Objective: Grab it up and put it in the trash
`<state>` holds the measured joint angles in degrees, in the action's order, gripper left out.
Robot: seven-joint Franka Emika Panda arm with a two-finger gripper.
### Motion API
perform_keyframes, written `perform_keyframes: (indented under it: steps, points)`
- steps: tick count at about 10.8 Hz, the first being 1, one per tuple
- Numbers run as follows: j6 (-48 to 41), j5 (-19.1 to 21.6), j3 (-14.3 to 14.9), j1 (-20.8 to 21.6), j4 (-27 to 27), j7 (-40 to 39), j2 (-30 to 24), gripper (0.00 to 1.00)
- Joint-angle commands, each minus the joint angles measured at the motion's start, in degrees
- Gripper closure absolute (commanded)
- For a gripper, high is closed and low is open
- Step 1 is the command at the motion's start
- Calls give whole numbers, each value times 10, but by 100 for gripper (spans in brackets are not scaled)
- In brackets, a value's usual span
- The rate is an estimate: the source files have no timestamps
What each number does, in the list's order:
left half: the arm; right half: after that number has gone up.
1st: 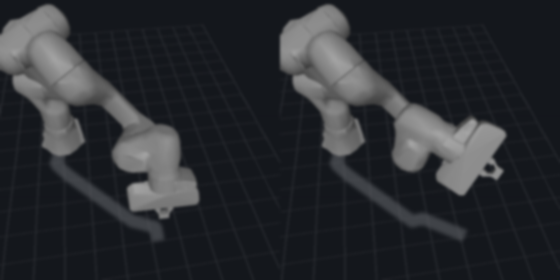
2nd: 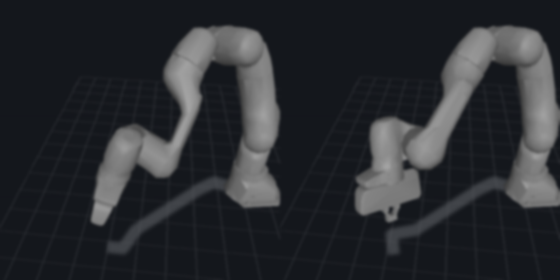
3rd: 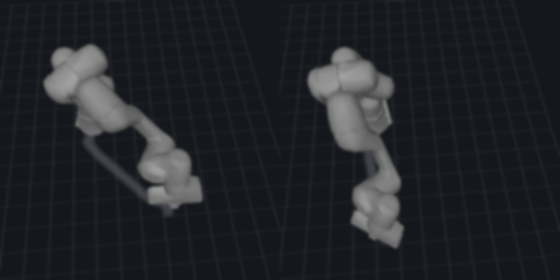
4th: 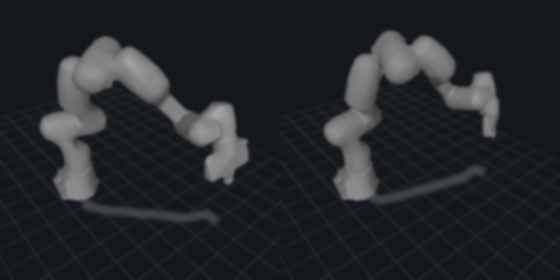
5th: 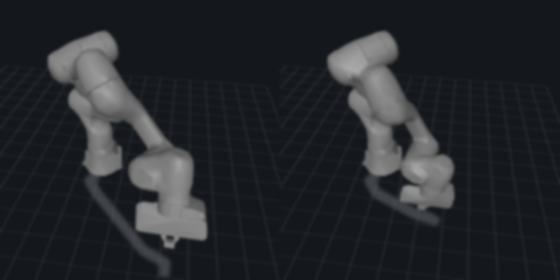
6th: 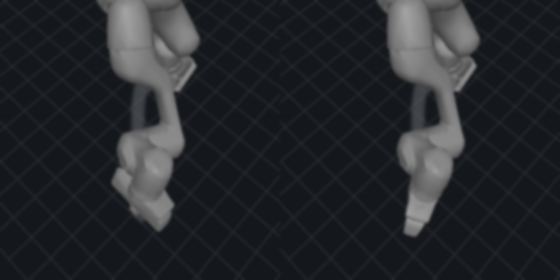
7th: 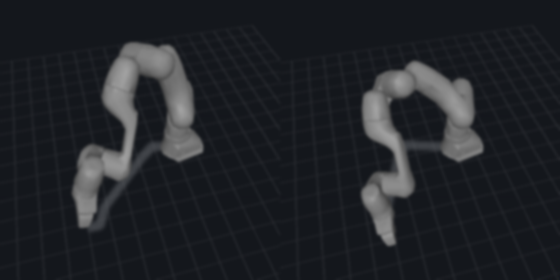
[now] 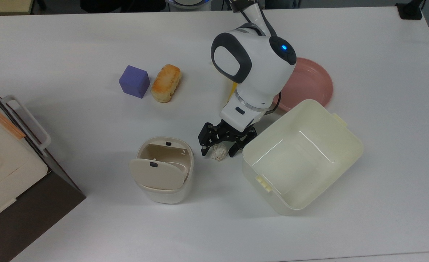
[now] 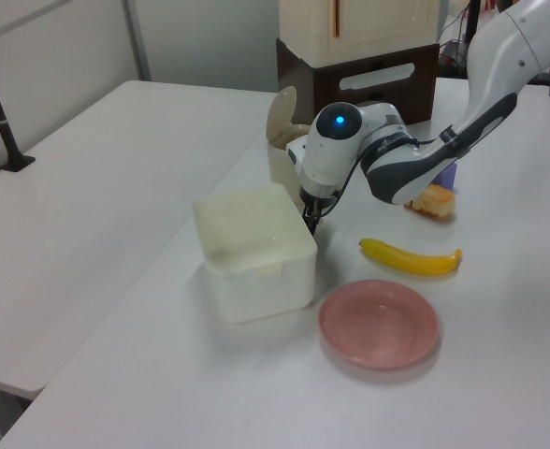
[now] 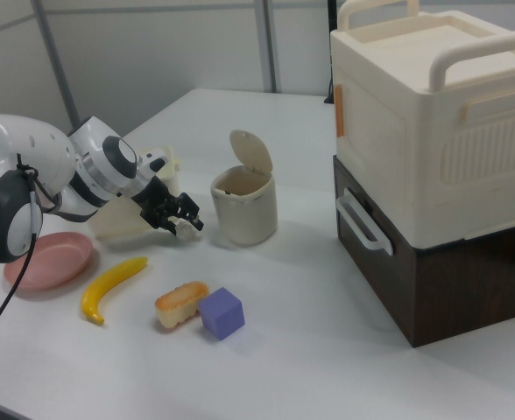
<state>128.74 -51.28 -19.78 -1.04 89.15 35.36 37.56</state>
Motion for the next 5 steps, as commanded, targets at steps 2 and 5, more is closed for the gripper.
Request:
perform_keyframes:
  steps: [2, 5]
  points:
    - [-17, -10, 3, 13, 35, 22, -23, 100]
    - [-17, -5, 3, 10, 32, 24, -34, 100]
